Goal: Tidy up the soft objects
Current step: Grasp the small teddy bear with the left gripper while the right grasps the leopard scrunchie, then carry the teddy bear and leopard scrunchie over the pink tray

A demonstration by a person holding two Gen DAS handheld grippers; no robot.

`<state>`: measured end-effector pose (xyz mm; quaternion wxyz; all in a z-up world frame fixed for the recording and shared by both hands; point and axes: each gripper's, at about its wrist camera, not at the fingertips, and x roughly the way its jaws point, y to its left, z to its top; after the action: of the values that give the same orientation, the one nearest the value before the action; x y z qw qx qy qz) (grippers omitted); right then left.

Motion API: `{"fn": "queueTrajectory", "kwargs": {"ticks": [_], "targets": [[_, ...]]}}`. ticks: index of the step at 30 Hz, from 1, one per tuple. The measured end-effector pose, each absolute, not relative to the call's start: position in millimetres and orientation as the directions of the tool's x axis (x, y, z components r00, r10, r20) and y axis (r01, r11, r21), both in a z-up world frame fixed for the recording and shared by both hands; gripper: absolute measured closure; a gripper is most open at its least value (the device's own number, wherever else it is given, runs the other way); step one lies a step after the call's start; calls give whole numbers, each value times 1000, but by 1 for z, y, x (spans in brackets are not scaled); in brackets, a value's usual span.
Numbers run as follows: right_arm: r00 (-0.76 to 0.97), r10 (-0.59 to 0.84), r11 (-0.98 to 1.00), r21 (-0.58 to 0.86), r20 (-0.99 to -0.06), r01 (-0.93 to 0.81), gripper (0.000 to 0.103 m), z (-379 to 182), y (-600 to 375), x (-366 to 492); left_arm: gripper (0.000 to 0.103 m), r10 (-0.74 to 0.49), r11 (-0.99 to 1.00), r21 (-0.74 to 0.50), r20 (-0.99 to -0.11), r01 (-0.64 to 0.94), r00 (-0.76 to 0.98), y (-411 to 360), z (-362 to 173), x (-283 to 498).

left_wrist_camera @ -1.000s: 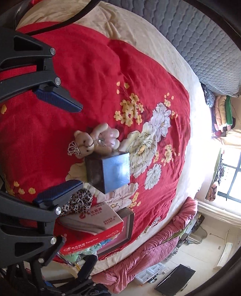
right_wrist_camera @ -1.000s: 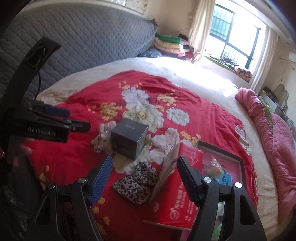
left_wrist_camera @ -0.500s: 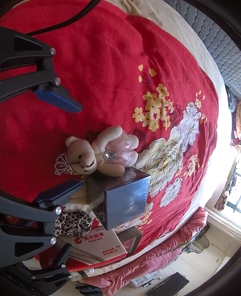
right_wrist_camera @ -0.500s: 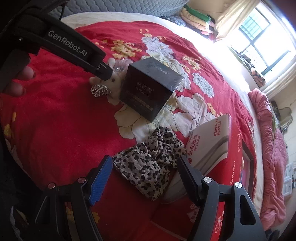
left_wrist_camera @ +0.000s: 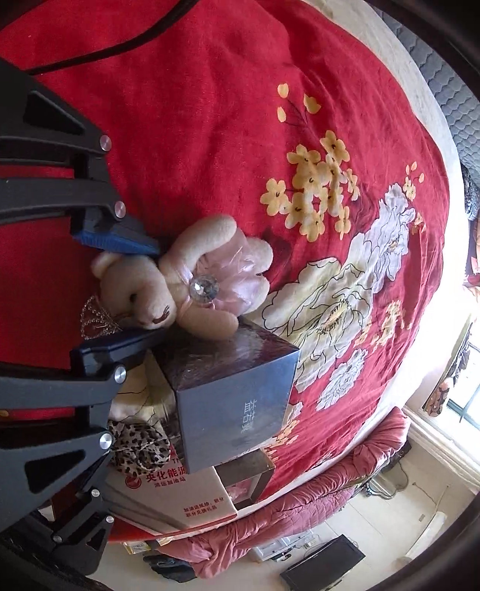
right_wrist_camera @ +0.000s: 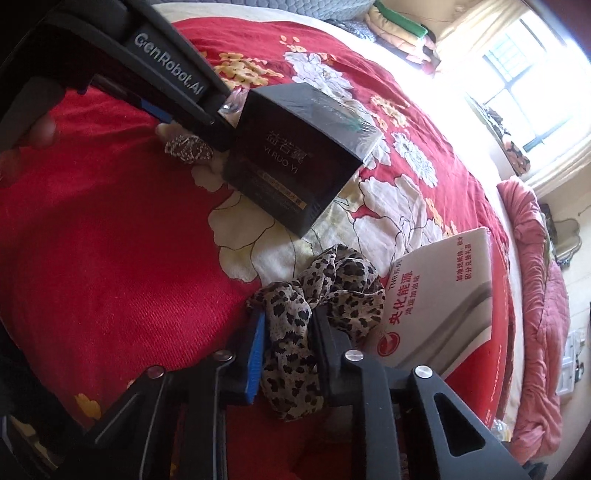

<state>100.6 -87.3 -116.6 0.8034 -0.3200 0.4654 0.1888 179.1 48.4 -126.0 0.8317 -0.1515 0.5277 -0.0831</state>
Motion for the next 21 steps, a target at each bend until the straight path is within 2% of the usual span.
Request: {"fn": "queueTrajectory", "kwargs": {"ticks": [3, 6, 10, 21], "targets": [[479, 123, 798, -201, -869, -569, 88, -97, -103, 107, 67, -317, 932, -362, -838, -19, 443, 51, -120, 173], [469, 246, 850, -44, -848, -524, 88, -73, -121, 113, 67, -285, 942, -335, -832, -21, 476, 55, -104, 160], [519, 342, 866, 48, -783, -498, 88, -33, -133, 105, 67, -238, 956, -292, -811, -17, 535, 57, -68, 136], [702, 406, 884, 58, -585, -464, 88, 79, -176, 63, 67, -258, 965, -224, -710, 137, 656, -2, 46, 94]]}}
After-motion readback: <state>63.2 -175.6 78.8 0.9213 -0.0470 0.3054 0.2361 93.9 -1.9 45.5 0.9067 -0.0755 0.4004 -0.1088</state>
